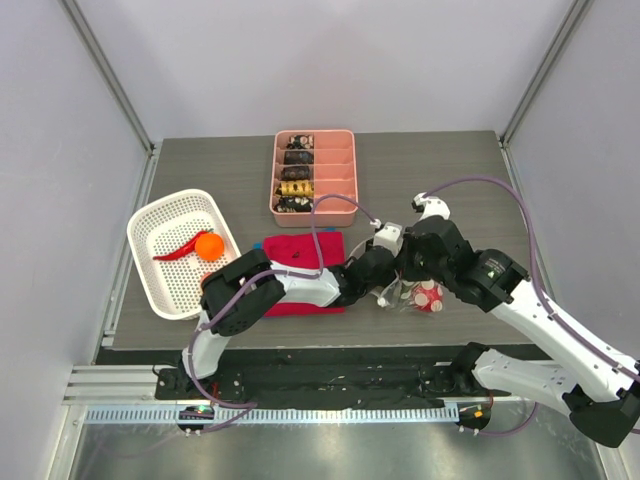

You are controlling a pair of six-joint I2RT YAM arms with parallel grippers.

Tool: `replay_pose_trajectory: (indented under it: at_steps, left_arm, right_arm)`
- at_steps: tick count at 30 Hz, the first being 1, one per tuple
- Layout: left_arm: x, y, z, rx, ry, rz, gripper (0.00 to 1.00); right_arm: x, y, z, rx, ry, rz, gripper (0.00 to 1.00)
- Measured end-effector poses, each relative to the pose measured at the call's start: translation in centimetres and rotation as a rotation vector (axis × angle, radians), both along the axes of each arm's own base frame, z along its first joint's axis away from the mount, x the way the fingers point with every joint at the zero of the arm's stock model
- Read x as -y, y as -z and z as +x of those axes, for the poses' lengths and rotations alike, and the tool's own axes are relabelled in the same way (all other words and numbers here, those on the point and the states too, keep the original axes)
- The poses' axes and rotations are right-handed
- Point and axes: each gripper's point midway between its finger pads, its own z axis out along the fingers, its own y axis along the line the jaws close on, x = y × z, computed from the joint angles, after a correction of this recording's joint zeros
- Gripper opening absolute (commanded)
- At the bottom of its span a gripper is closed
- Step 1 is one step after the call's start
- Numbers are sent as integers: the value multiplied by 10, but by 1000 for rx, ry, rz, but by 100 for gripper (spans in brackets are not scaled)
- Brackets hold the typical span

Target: Open the zip-top bag and remove the fake food

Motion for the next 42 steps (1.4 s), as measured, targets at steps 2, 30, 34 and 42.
replay_pose_trajectory:
  at_steps: [2, 30, 34, 42]
  left_arm:
    - [0, 0, -1, 0, 6, 1, 24]
    - [-80, -132, -88, 161, 247, 11, 0]
    - [-125, -180, -86, 223, 144, -16, 0]
    - [-293, -183, -39, 189, -488, 60, 0]
  right_arm:
    - [2, -1, 0, 7, 5, -2, 1]
    - [57, 2, 20, 107, 212, -228, 1]
    - [59, 2, 21, 109, 215, -236, 1]
    - [60, 3, 22, 111, 204, -251, 1]
